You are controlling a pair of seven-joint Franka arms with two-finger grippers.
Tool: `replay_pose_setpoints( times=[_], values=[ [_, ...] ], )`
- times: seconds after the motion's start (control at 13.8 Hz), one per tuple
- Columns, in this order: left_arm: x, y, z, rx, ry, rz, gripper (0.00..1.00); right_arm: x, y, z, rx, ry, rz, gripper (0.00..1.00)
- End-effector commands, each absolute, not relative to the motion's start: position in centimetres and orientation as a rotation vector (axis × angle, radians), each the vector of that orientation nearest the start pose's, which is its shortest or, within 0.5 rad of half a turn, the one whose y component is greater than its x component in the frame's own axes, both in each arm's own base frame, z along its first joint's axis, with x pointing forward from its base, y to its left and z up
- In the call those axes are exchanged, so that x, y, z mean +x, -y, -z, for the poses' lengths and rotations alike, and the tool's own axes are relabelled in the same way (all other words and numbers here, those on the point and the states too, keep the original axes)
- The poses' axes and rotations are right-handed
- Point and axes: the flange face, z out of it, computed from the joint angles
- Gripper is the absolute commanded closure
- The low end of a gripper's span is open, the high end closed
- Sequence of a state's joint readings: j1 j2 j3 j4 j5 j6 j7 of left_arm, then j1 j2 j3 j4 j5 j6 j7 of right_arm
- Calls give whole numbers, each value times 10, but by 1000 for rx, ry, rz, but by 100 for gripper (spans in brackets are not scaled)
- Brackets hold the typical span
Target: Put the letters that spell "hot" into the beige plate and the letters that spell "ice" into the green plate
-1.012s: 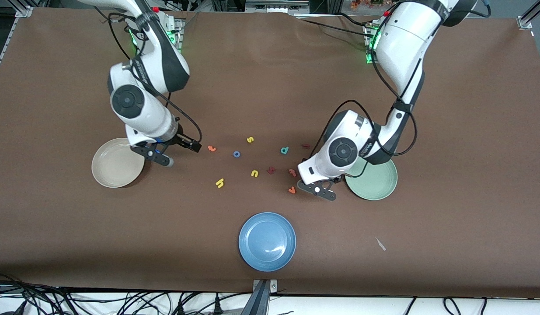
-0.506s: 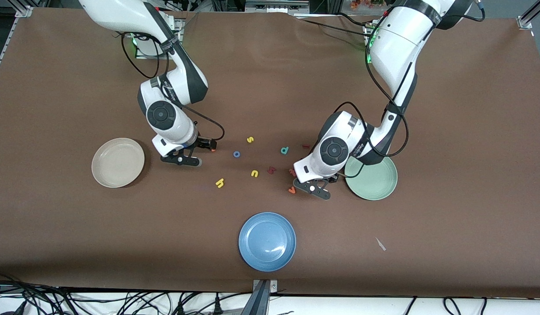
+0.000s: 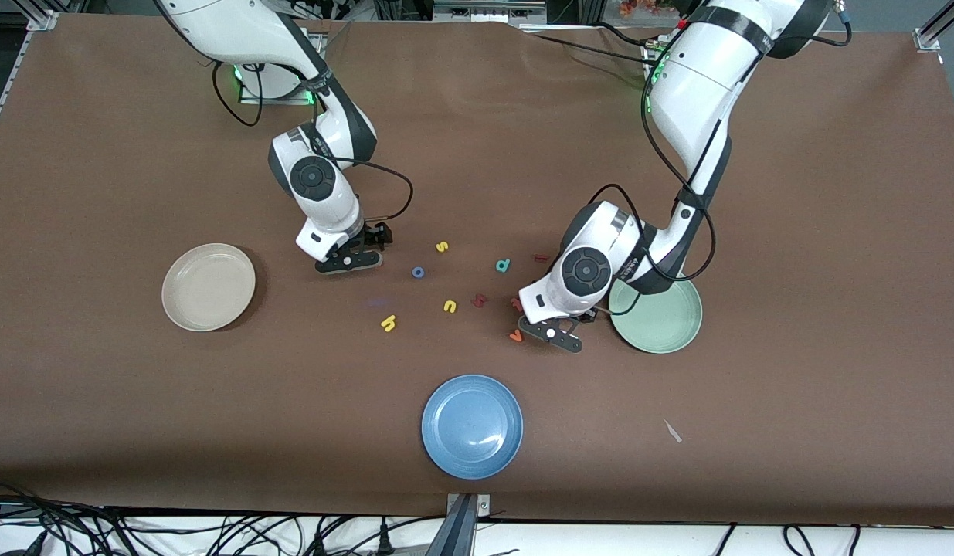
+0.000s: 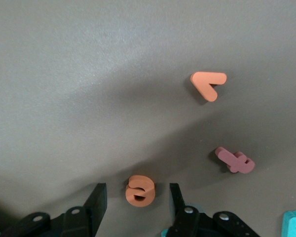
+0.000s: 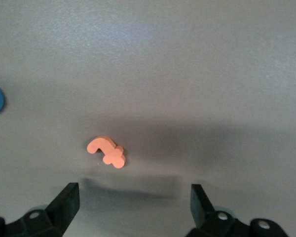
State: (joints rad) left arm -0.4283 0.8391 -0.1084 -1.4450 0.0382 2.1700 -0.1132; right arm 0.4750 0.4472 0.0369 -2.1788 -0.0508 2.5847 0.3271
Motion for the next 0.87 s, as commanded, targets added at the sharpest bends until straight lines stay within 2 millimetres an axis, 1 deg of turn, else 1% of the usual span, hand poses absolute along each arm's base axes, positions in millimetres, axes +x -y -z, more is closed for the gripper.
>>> replay_pose_setpoints(
  times=[0.0, 0.07, 0.14, 0.22, 0.29, 0.36, 0.43, 0.51, 0.58, 0.65, 0.8],
  values=[
    [617, 352, -174, -3056, -679, -172, 46, 483, -274, -178, -3131, 479, -34, 0],
    [616, 352, -173, -3055, -682, -174, 47, 483, -276, -179, -3126, 500, -33, 0],
    [616, 351, -173, -3054, -685, -174, 63, 481, -281, -179, -3116, 555, -31, 1],
    [616, 352, -173, -3055, -684, -174, 71, 481, -281, -177, -3111, 584, -33, 1],
    [616, 351, -169, -3053, -684, -183, 76, 481, -282, -177, -3108, 596, -31, 1],
    [615, 351, -163, -3050, -684, -192, 83, 482, -287, -178, -3104, 604, -22, 2],
    [615, 350, -163, -3050, -684, -195, 92, 483, -289, -175, -3103, 611, -22, 4],
    [616, 350, -167, -3051, -687, -188, 99, 483, -290, -172, -3099, 630, -27, 7],
    [619, 348, -174, -3053, -677, -183, 99, 483, -293, -171, -3093, 656, -25, 10],
    [623, 346, -184, -3058, -671, -166, 99, 485, -294, -170, -3092, 661, -23, 10],
    [629, 335, -212, -3046, -685, -189, 99, 490, -297, -171, -3083, 688, -12, 17]
  ],
)
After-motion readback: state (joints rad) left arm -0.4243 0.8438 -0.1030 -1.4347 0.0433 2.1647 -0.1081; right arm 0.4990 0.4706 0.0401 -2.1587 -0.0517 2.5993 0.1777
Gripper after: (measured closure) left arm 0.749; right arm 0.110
